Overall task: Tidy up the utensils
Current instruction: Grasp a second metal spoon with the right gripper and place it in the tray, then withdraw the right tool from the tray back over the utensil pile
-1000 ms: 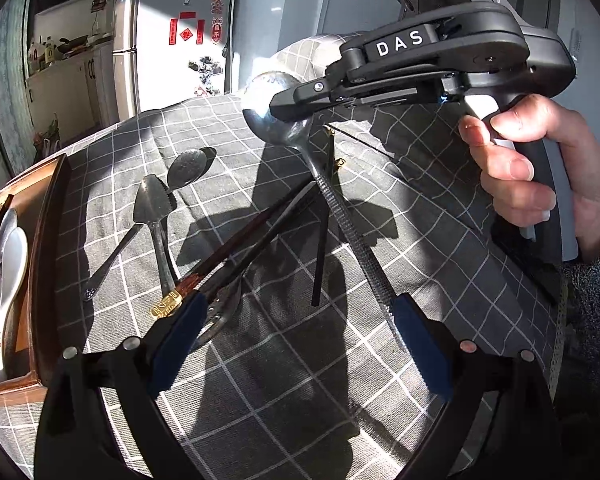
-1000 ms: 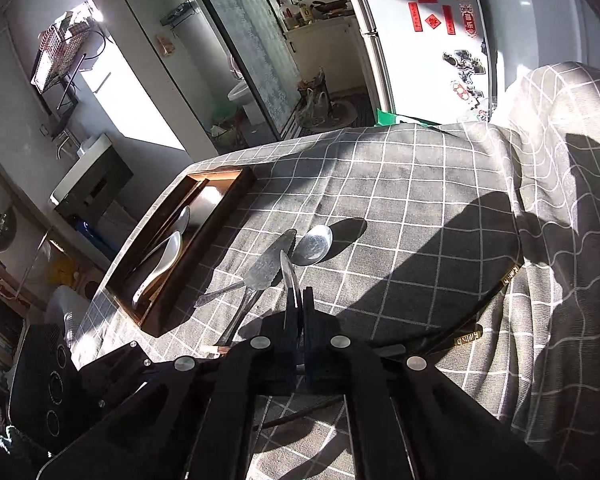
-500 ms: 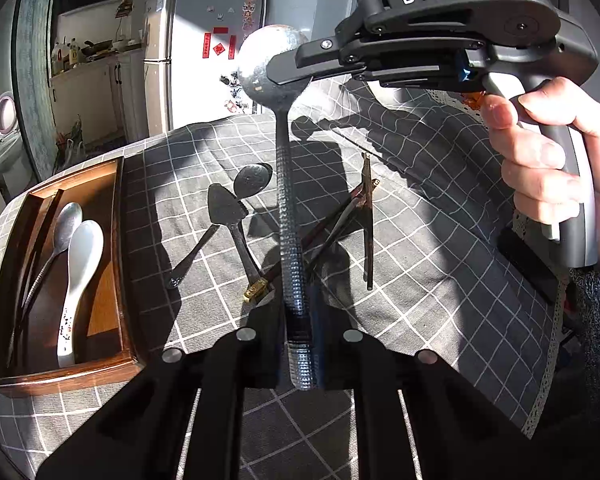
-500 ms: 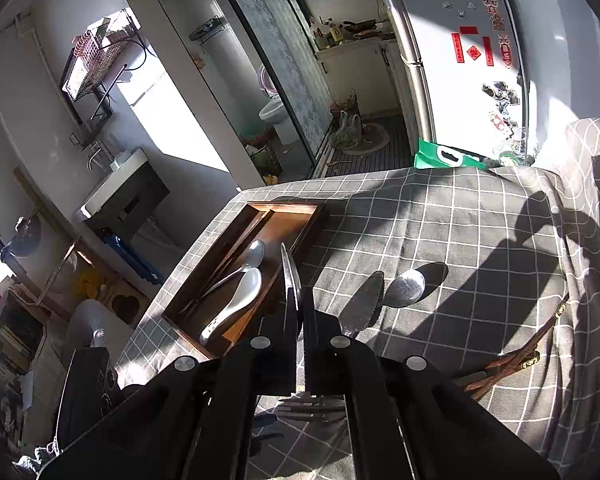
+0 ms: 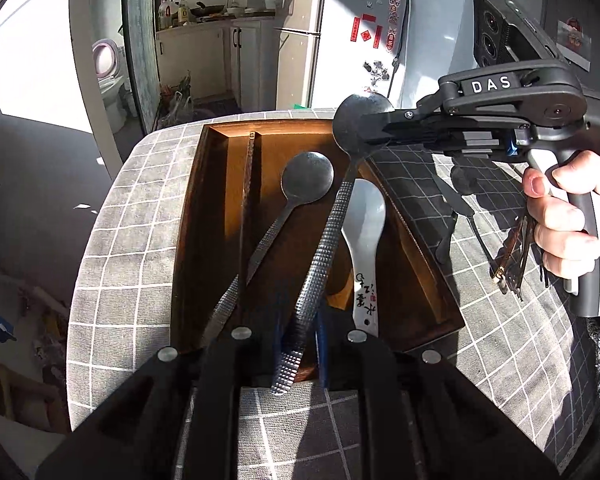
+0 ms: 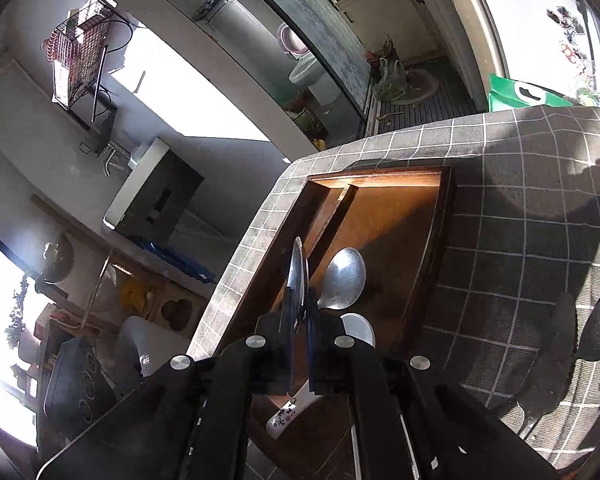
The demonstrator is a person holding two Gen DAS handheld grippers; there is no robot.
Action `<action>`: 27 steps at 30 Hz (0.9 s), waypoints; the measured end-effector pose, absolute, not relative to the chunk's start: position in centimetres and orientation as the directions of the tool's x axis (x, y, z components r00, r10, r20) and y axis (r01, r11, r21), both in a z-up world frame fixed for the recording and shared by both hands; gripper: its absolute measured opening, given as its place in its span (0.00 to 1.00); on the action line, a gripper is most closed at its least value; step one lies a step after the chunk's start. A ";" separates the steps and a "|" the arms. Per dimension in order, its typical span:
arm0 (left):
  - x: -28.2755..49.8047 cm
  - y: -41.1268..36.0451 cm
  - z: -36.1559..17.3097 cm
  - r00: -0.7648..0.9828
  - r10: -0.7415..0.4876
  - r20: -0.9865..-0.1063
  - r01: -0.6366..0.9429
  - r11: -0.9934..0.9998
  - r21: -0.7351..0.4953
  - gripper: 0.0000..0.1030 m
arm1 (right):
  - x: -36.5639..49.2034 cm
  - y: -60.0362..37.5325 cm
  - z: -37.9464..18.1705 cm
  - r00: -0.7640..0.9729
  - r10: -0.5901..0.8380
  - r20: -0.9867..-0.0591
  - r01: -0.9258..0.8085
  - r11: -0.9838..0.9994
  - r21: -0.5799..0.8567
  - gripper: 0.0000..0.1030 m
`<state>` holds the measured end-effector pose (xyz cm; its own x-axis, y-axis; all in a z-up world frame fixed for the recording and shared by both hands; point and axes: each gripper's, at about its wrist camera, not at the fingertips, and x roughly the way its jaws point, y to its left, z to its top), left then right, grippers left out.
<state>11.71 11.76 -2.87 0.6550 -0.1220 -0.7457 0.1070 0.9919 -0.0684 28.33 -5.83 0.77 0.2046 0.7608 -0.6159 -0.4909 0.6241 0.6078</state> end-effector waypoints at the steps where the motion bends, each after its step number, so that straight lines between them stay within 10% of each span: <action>1: 11.9 12.1 -3.1 0.653 -0.119 -0.748 0.100 0.992 -0.070 0.16 | 28.6 -5.5 0.2 0.206 0.752 -0.626 -0.484 0.634 0.603 0.06; 10: 12.9 12.7 -4.4 0.639 -0.121 -0.760 0.067 0.993 -0.101 0.16 | 29.2 -4.5 -2.0 0.204 0.709 -0.674 -0.460 0.678 0.573 0.17; 17: 13.0 12.9 -4.4 0.644 -0.104 -0.758 0.050 0.994 -0.094 0.17 | 27.6 -8.7 0.3 0.221 0.731 -0.645 -0.479 0.658 0.581 0.64; 21: 12.4 12.8 -3.9 0.669 -0.071 -0.740 0.052 0.997 -0.048 0.69 | 27.3 -15.2 2.7 0.315 0.706 -0.635 -0.477 0.696 0.537 0.79; 27: 10.5 11.4 -1.7 0.735 -0.085 -0.673 0.090 0.996 -0.026 0.81 | 29.0 -23.1 1.1 0.389 0.614 -0.687 -0.367 0.787 0.495 0.80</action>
<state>10.48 11.40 -1.69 0.7352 -0.0847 -0.6725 0.0905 0.9955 -0.0265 29.02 -23.06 1.11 0.3891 0.6135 -0.6872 -0.3674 0.7874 0.4950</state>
